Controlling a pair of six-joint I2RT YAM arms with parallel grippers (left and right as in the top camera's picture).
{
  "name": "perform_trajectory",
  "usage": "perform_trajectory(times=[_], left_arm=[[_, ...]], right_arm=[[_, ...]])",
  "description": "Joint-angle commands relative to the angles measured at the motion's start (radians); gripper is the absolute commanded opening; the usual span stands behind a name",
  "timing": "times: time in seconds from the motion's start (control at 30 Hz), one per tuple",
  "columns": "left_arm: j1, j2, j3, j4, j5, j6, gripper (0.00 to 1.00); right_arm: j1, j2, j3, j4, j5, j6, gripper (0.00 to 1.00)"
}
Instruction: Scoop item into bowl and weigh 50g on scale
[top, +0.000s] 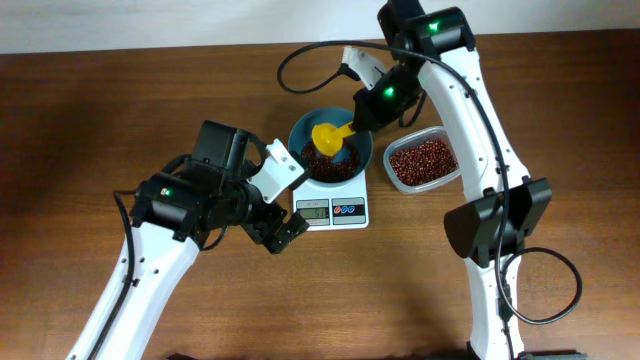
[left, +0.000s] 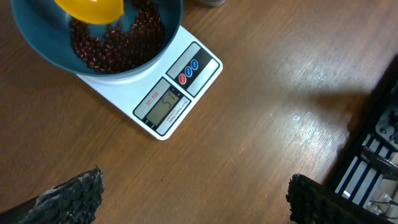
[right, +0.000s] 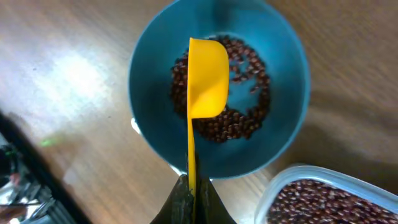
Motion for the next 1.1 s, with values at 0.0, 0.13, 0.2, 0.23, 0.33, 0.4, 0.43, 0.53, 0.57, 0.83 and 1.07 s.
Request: perform_trajectory(times=[0.0, 0.13, 0.2, 0.23, 0.33, 0.4, 0.43, 0.53, 0.57, 0.83, 1.07], left_arm=[[-0.002, -0.002, 0.014, -0.002, 0.013, -0.01, 0.99], [-0.002, -0.002, 0.014, -0.002, 0.013, -0.01, 0.99], [-0.002, -0.002, 0.014, -0.002, 0.013, -0.01, 0.99], [-0.002, -0.002, 0.014, -0.002, 0.013, -0.01, 0.99], [-0.002, -0.002, 0.014, -0.002, 0.013, -0.01, 0.99], [-0.002, -0.002, 0.014, -0.002, 0.013, -0.01, 0.99], [-0.002, -0.002, 0.014, -0.002, 0.013, -0.01, 0.99], [-0.002, -0.002, 0.014, -0.002, 0.013, -0.01, 0.99], [-0.002, -0.002, 0.014, -0.002, 0.013, -0.01, 0.99], [-0.002, -0.002, 0.014, -0.002, 0.013, -0.01, 0.99], [-0.002, -0.002, 0.014, -0.002, 0.013, -0.01, 0.99]], right_arm=[[0.025, 0.014, 0.021, 0.018, 0.105, 0.014, 0.04], [0.076, 0.021, 0.011, 0.05, 0.265, -0.001, 0.04], [0.095, 0.025, 0.011, 0.063, 0.328, 0.0, 0.04], [0.1, 0.028, 0.011, 0.069, 0.338, -0.001, 0.04], [0.104, 0.03, 0.008, 0.085, 0.362, 0.0, 0.04], [0.104, 0.03, 0.007, 0.093, 0.373, -0.001, 0.04], [0.105, 0.03, 0.007, 0.098, 0.373, -0.001, 0.04], [0.116, 0.03, 0.005, 0.109, 0.397, -0.001, 0.04], [0.122, 0.03, 0.002, 0.114, 0.406, -0.001, 0.04], [0.163, 0.03, -0.053, 0.135, 0.414, -0.001, 0.04], [0.202, 0.03, -0.053, 0.101, 0.413, 0.0, 0.04]])
